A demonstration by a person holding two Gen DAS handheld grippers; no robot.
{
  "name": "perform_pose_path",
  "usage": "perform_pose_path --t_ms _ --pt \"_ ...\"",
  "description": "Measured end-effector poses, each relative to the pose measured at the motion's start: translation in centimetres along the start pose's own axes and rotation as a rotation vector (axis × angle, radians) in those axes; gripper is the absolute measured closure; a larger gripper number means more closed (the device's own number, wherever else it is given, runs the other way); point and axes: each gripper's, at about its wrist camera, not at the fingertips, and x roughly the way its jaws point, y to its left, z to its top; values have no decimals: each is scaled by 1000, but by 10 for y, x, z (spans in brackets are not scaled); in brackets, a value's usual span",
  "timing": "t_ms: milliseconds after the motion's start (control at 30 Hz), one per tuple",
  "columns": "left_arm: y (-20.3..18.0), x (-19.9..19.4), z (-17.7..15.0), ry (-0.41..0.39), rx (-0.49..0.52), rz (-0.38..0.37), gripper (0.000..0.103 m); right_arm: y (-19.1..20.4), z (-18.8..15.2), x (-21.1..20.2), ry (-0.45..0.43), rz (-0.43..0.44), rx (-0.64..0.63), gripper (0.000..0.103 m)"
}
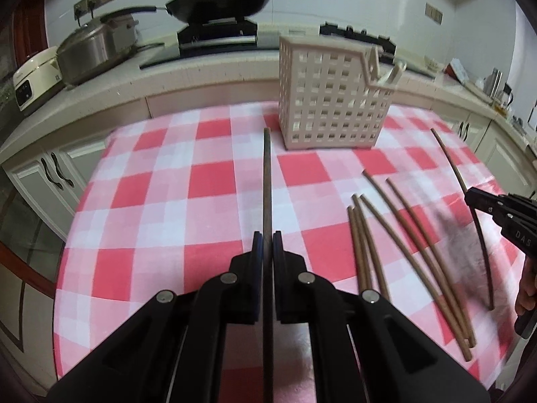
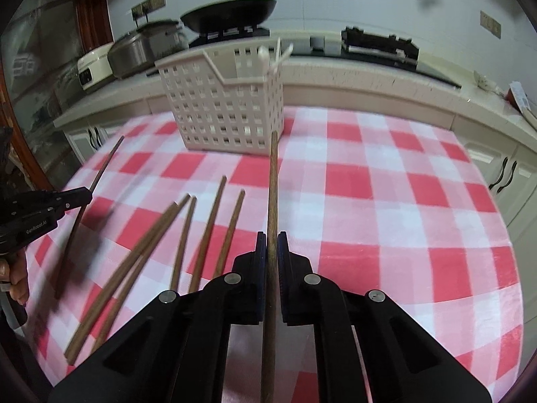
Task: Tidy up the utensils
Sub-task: 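Grasp another chopstick with the right gripper, then lift both held chopsticks upright toward the basket with both grippers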
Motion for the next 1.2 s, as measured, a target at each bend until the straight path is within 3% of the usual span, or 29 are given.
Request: perform_pose_path --t_ms 300,867,1200 --pt "-1 -46 2 -98 -20 -35 97 -3 2 -42 -71 4 6 95" --pt "-15 -98 -5 -173 2 -52 97 0 -9 -96 -146 8 4 95" --pt "-16 -120 44 -256 26 -59 97 4 45 -111 -212 42 -2 95"
